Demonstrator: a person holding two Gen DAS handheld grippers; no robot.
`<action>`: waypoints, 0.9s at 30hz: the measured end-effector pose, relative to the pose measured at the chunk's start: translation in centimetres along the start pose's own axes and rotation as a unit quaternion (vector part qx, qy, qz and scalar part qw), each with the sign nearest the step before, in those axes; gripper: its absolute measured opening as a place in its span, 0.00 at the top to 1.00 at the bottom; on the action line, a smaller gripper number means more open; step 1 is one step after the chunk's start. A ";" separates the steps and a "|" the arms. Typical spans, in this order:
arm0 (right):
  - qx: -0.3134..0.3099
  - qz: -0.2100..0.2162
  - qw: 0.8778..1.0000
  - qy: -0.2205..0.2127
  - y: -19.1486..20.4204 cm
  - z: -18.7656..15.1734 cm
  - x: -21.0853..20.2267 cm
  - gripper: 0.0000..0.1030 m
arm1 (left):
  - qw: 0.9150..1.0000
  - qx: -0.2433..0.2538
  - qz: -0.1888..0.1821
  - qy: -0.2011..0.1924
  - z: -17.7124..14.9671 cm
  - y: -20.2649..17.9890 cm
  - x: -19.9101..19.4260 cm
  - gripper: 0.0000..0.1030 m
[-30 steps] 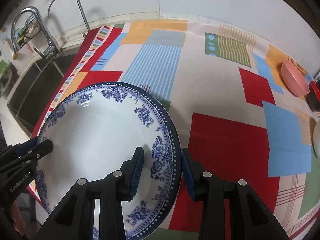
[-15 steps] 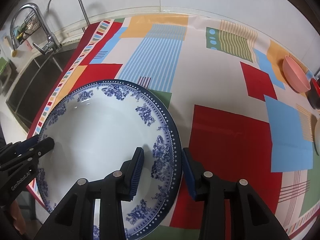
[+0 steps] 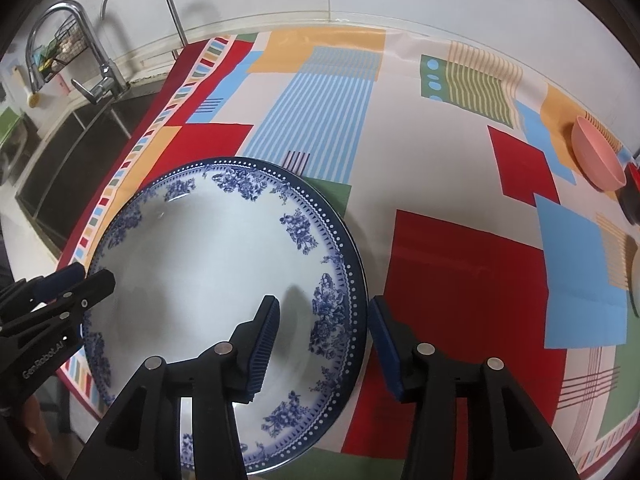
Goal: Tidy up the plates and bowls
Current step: 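Lower the smaller plate onto the plate stack and open both tools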
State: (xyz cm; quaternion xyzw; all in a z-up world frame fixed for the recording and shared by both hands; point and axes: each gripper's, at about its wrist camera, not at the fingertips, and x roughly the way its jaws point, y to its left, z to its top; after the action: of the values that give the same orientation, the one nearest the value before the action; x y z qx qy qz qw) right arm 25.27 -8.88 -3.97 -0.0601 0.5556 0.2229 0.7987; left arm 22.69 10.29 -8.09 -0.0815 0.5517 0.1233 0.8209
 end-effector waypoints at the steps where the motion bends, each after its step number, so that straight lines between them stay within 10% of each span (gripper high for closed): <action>1: 0.001 0.002 1.000 0.000 -0.1 0.0 0.0 0.54 | 1.000 0.001 -0.001 -0.001 0.1 0.0 -0.1 0.50; 27: 0.066 -0.012 0.994 -0.091 -7.3 0.1 -7.7 0.54 | 0.986 0.116 -0.084 -0.090 4.3 -10.7 -5.8 0.42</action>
State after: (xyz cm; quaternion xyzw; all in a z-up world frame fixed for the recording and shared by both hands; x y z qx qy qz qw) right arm 26.22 -17.57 1.99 0.0068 0.4936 0.1804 0.8507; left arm 27.47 0.58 -1.10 -0.0208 0.4773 -0.0039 0.8785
